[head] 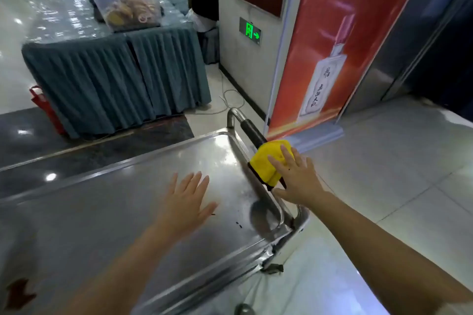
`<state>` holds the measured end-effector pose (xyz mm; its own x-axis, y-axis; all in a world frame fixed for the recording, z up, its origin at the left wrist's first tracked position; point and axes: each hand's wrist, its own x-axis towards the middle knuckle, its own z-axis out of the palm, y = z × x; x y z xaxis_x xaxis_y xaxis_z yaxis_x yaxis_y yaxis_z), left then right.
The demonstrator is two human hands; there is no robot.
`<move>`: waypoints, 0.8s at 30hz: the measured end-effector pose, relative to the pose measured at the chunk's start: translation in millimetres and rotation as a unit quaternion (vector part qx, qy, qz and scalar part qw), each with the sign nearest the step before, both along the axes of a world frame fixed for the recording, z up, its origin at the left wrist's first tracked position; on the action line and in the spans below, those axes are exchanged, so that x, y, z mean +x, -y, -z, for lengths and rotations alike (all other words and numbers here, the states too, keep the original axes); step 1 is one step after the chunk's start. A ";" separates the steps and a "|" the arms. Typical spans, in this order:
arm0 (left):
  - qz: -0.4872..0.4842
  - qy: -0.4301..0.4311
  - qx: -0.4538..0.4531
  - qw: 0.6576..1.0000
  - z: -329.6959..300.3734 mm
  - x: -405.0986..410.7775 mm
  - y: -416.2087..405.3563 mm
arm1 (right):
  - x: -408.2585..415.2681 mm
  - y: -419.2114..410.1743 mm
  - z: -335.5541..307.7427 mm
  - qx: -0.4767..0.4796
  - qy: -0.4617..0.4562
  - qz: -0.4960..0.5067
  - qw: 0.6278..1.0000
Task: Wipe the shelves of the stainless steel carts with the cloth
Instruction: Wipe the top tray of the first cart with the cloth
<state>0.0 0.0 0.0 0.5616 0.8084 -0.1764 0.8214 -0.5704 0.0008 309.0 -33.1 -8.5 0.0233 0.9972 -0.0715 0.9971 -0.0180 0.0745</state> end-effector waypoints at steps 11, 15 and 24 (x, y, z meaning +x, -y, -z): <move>-0.094 -0.035 -0.027 0.995 68.9 -18.2 2.5 | 17.2 -46.9 18.3 0.012 -0.073 -0.049 0.996; -0.137 -0.053 -0.080 0.986 85.2 -42.8 1.3 | 10.0 -47.4 -11.2 0.099 -0.126 -0.104 0.982; -0.288 -0.105 -0.200 0.931 111.1 -86.2 13.6 | -55.0 -5.8 27.4 0.056 -0.131 -0.174 0.974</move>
